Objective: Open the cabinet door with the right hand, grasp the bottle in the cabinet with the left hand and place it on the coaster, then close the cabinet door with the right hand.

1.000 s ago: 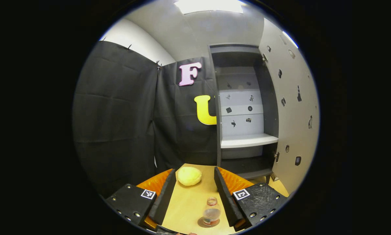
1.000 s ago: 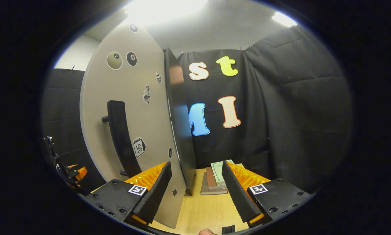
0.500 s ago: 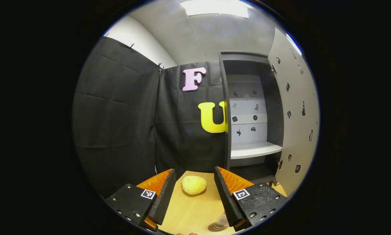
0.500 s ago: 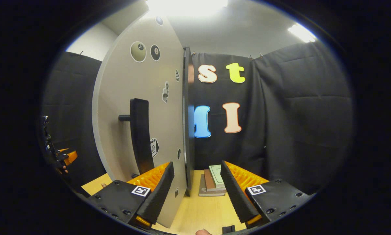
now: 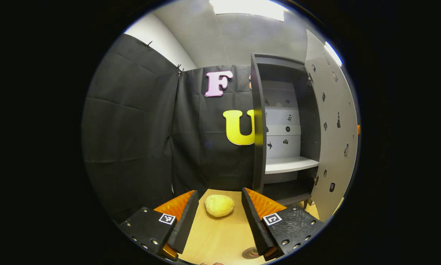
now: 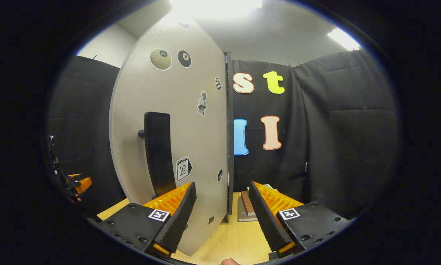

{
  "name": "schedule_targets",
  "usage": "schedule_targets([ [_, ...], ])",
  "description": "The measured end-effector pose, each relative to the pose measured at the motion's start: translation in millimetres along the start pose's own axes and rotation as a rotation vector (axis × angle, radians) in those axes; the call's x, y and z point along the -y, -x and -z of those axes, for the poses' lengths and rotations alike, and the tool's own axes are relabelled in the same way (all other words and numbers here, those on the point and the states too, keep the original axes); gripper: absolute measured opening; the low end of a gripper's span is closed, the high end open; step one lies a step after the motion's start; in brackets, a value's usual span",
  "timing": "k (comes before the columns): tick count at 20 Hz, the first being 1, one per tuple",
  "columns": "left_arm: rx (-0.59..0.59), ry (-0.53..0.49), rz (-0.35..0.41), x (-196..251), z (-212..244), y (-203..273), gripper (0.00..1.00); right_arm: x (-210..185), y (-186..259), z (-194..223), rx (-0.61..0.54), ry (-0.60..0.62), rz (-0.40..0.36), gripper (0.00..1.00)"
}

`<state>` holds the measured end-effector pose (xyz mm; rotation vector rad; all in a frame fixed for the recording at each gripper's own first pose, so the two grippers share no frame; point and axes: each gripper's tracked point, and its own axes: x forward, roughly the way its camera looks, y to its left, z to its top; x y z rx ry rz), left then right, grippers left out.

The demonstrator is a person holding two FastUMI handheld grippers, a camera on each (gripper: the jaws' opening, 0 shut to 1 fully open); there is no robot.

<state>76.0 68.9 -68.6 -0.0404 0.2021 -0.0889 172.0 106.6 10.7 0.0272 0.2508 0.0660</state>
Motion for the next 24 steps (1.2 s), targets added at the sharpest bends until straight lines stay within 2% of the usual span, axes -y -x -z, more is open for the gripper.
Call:
schedule_targets([
  [1,0.001,0.002,0.000,-5.9,0.3,1.6,0.68,-5.6,-3.1,-0.2,0.003,-0.005,0.001,0.85],
  [2,0.000,0.005,-0.002,-12.9,2.8,2.4,0.68,-10.0,-5.6,-0.4,0.005,-0.011,0.001,0.93],
  [14,-0.010,0.021,-0.038,-80.2,16.5,11.2,0.68,-102.3,-59.4,5.1,0.009,-0.110,-0.117,0.95],
  [18,-0.004,0.017,-0.056,-97.3,16.0,16.3,0.68,-135.8,-86.5,6.5,0.011,-0.096,-0.154,0.96],
  [21,-0.009,0.026,-0.062,-101.1,16.0,17.6,0.68,-139.5,-94.0,3.7,0.032,-0.043,-0.129,0.97],
  [22,-0.011,0.026,-0.060,-99.5,16.4,18.1,0.68,-140.7,-92.4,2.9,0.042,-0.039,-0.134,0.92],
  [23,-0.007,0.023,-0.053,-95.6,13.2,17.6,0.68,-140.8,-90.7,3.5,0.050,-0.035,-0.143,0.92],
  [24,0.001,0.018,-0.047,-90.6,8.1,17.3,0.68,-137.6,-88.7,2.5,0.058,-0.030,-0.145,0.98],
])
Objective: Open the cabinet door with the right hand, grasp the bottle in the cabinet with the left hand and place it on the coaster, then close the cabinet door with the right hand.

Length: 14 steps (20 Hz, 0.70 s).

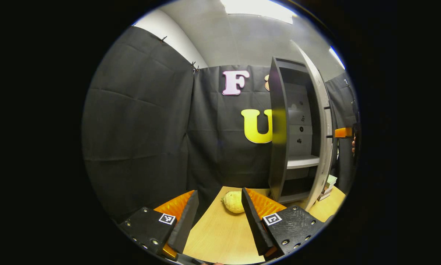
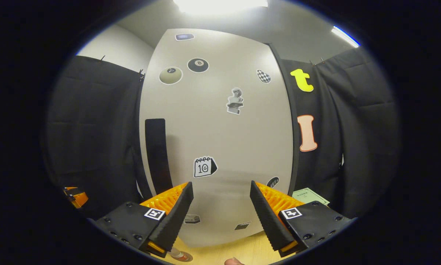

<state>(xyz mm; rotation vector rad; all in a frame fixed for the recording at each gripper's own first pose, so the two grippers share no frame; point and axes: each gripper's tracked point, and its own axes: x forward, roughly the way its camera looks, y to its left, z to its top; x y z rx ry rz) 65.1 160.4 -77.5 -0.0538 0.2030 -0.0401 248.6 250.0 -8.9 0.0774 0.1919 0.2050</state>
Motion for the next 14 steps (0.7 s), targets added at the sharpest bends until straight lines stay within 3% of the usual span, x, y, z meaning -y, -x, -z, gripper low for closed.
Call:
schedule_targets([
  [4,0.032,-0.008,0.038,40.6,-20.1,1.1,0.68,26.7,28.4,-5.6,0.024,0.006,0.013,1.00],
  [14,0.079,-0.030,0.157,186.0,-58.3,23.1,0.68,145.0,116.0,-19.4,0.062,0.010,0.080,1.00],
])
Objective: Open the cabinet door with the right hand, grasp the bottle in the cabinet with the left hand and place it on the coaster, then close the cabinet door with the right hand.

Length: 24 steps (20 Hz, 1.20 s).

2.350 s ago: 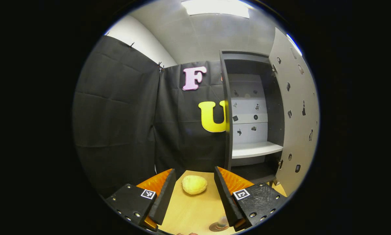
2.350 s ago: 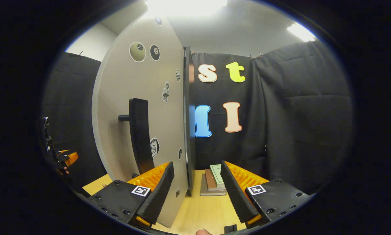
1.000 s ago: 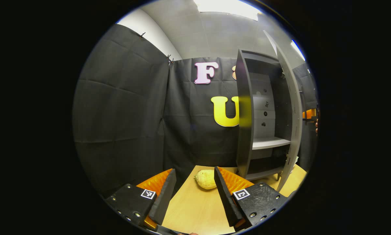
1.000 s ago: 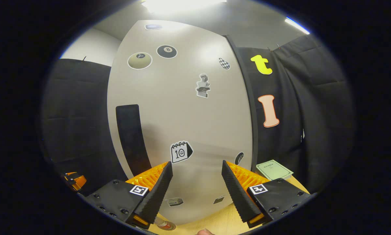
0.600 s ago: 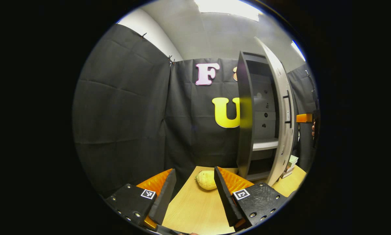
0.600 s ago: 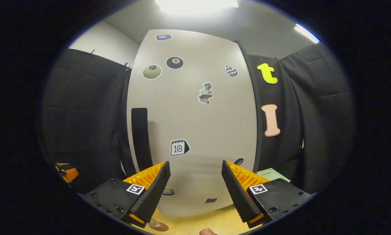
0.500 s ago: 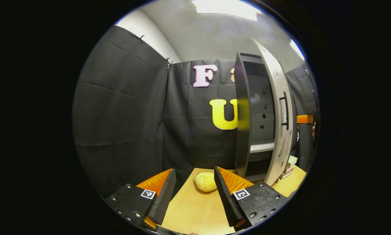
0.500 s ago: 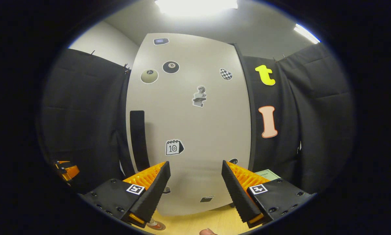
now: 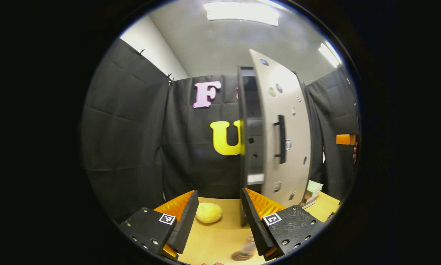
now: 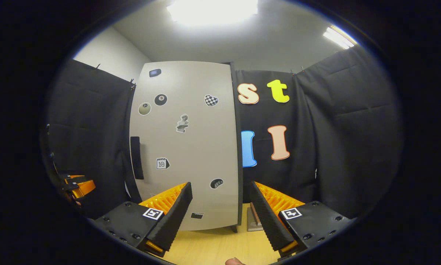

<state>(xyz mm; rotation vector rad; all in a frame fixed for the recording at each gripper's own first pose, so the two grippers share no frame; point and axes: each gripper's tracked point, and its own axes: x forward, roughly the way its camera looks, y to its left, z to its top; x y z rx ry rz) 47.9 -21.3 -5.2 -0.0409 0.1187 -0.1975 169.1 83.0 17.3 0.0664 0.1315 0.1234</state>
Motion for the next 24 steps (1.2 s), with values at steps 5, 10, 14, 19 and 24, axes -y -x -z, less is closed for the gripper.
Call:
schedule_targets([
  [5,0.015,-0.009,0.001,57.9,-16.2,11.8,0.68,58.3,18.5,10.0,-0.002,-0.022,0.004,1.00],
  [10,0.027,-0.052,-0.046,88.8,-25.9,29.9,0.68,97.8,27.5,22.7,-0.018,-0.034,-0.011,0.98],
  [14,0.008,-0.048,-0.045,100.4,-23.9,37.7,0.68,106.8,33.7,22.4,-0.015,-0.025,-0.008,0.98],
  [19,0.028,-0.072,-0.043,93.9,-32.1,45.4,0.68,96.8,36.4,15.5,0.009,-0.015,-0.004,0.98],
  [24,0.023,-0.081,-0.036,82.4,-32.7,48.0,0.68,80.9,34.6,12.4,0.022,-0.015,-0.004,0.98],
])
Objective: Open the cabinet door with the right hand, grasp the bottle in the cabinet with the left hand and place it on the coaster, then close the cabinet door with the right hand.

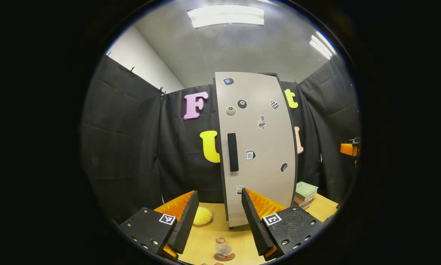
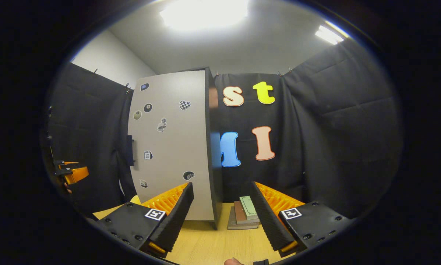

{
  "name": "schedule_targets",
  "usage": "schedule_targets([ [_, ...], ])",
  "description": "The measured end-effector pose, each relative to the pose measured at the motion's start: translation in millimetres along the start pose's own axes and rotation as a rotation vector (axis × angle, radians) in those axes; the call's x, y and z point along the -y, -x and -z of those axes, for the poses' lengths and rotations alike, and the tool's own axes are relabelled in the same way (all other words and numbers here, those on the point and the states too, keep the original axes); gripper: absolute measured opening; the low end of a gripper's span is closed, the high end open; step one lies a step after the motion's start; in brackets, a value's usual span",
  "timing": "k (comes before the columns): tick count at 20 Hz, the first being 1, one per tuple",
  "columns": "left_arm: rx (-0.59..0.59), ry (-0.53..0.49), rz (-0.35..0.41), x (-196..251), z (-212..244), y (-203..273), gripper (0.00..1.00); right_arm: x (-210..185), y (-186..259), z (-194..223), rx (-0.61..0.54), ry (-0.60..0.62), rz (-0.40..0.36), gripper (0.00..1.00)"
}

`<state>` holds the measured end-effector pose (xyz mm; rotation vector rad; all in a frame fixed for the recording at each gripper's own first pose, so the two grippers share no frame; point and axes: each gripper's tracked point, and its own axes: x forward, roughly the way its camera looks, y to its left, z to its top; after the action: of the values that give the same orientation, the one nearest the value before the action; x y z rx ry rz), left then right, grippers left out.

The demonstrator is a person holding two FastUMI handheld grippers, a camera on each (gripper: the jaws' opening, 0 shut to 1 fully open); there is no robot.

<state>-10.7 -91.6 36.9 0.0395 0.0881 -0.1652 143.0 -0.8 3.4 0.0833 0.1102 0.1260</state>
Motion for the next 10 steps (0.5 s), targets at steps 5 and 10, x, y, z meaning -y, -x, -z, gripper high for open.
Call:
schedule_targets([
  [5,0.000,0.007,-0.003,-12.5,1.6,1.3,0.68,-10.9,-0.1,-2.8,0.005,0.021,-0.003,0.98],
  [10,0.001,0.012,-0.008,-14.1,0.5,-0.1,0.68,-14.8,-0.8,-5.0,0.006,0.021,0.004,0.98],
])
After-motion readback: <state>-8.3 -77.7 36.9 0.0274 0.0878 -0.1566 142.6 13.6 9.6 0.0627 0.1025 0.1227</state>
